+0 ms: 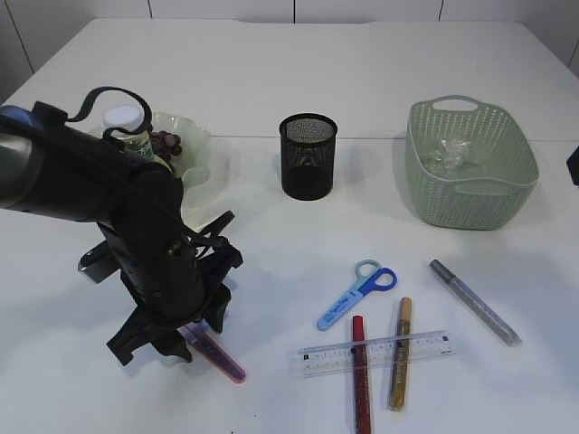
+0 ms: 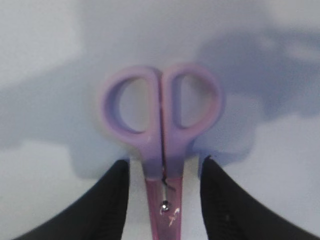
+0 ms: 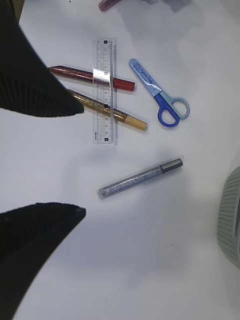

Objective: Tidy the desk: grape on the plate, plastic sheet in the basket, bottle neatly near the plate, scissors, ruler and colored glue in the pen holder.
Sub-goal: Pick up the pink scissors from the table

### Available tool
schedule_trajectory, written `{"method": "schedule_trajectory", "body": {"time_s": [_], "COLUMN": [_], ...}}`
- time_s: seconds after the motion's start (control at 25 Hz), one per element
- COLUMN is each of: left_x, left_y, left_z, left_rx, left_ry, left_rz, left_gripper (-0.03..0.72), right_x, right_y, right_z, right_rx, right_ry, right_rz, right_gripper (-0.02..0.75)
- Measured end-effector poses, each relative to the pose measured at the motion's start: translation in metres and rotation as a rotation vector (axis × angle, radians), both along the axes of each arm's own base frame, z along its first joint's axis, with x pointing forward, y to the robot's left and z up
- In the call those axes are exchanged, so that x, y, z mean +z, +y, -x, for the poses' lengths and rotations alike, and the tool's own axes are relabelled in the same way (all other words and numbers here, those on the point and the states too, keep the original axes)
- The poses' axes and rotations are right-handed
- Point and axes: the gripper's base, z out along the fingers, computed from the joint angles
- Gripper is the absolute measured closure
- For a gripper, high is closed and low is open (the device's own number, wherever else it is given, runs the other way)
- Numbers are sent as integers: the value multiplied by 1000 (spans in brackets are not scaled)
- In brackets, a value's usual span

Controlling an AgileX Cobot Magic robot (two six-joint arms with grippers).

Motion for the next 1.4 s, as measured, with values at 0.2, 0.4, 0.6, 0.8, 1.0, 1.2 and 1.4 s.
{"method": "schedule_trajectory", "body": {"time_s": [0.2, 0.4, 0.6, 0.8, 1.0, 1.2, 1.4], "left_x": [-1, -1, -1, -1, -1, -1, 0], "left_y": [0, 1, 2, 3, 5, 8, 8], "left_z": [0, 2, 2, 1, -1, -1, 2], "left_rx": [-1, -3, -6, -23, -68, -96, -82], "left_ry": [5, 19, 18, 9, -15, -14, 16], "left_rz": [-5, -16, -18, -33, -68, -104, -107], "left_gripper": [408, 501, 515, 559, 563, 565, 566], "right_x": [0, 0, 0, 0, 0, 0, 0], "right_y": [0, 0, 0, 0, 0, 0, 0], "right_z": [0, 0, 0, 0, 0, -1, -1], "right_rx": [1, 3, 4, 4, 4, 6, 13], "right_ry": [0, -1, -1, -2, -2, -9, -12], "right_rz": [1, 2, 2, 2, 2, 3, 6], "right_gripper": [300, 301, 301, 300, 301, 301, 300]}}
